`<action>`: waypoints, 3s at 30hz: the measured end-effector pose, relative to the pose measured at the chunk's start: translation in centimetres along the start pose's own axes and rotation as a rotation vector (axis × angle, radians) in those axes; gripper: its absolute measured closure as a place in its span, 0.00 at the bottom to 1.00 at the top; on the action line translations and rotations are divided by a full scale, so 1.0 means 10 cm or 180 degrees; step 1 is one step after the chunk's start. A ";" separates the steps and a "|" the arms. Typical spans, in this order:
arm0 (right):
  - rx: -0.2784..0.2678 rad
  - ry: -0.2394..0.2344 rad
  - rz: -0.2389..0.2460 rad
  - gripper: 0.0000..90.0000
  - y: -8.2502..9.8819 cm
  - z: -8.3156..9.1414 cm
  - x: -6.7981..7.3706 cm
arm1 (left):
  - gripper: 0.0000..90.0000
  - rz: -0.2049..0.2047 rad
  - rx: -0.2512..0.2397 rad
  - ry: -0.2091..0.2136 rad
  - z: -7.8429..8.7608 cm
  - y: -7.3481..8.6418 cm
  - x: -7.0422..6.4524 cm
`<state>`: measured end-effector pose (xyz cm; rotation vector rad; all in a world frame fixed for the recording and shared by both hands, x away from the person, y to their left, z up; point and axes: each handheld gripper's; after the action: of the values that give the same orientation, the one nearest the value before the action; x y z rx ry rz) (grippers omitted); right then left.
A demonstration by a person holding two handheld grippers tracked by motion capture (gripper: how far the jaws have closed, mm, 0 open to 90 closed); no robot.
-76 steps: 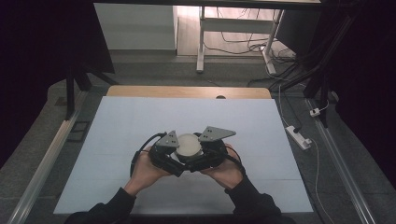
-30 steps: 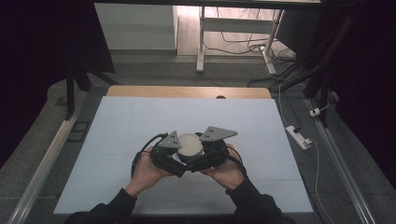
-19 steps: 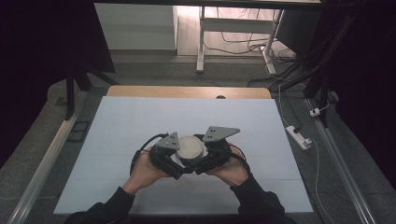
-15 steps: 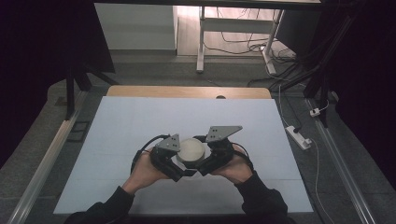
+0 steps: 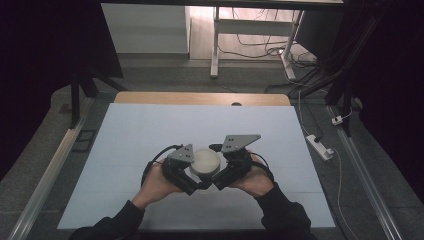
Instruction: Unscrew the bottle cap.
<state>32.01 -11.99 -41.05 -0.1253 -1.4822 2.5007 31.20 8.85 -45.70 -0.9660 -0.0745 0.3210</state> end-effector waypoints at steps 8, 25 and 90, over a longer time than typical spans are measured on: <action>-0.0025 0.0565 -0.0258 0.00 -0.04 -0.08 0.10 | 0.08 0.0139 -0.0015 -0.0293 0.02 0.00 0.00; -0.0029 0.0376 -0.0223 0.08 0.02 -0.12 0.07 | 0.08 -0.0016 0.0076 -0.0129 0.00 -0.01 -0.01; -0.0140 0.0316 -0.0025 0.08 0.05 0.15 0.17 | 0.08 0.0238 0.0069 -0.0410 0.07 0.15 0.29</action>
<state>30.04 -13.10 -40.73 -0.2469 -1.4955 2.4191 33.47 11.02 -46.77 -0.9275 -0.1525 0.4519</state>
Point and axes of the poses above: each handheld gripper's, and its own axes: z roughly backward along the jaws, y roughly out of its underside, x roughly to its left
